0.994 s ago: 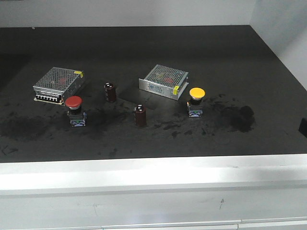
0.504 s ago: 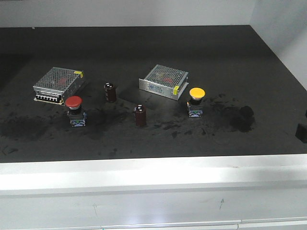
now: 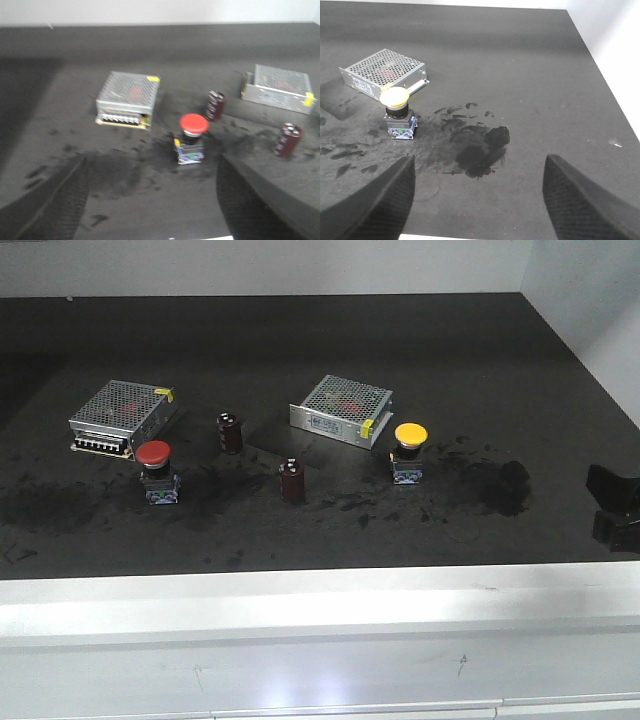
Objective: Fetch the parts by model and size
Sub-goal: 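Lower the left gripper onto the red-capped push-button switch and grasp it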
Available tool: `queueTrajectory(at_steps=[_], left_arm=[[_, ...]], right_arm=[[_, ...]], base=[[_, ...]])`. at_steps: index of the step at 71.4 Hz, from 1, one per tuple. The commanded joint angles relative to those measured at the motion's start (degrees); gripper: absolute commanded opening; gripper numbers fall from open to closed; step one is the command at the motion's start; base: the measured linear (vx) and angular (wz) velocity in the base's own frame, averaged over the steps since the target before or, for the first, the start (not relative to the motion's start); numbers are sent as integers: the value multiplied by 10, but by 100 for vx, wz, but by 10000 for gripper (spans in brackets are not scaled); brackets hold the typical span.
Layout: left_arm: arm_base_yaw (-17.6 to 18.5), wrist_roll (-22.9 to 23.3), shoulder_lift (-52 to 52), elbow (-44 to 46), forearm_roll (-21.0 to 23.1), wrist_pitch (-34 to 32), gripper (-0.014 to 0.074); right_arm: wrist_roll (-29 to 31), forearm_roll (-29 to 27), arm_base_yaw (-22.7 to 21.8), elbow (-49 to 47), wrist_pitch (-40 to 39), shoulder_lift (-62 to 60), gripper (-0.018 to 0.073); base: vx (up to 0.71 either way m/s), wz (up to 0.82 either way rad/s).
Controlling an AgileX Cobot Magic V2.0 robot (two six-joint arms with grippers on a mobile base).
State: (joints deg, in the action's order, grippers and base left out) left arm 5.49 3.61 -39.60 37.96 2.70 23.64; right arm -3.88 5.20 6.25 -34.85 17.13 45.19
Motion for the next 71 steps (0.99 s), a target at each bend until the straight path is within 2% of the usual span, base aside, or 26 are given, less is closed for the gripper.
queueTrajectory(at_steps=[1,17,32,48,71], left_arm=[[12,1,-49,59,22,-11,523],[46,-2,-206,209,22,76,523],[81,0,-345,323,17,127,523],[87,5,-462,430,17,192,523],[87,17,-562,504,3,241,523]], right_arm=[[5,4,1,-20,-42,0,518],[5,4,1,-20,-42,0,518],[5,4,1,-20,-41,0,518],[5,4,1,-20,-38,0,518],[5,4,1,-20,-38,0,518]], base=[[0,0],[0,0],[0,0],[0,0],[0,0]])
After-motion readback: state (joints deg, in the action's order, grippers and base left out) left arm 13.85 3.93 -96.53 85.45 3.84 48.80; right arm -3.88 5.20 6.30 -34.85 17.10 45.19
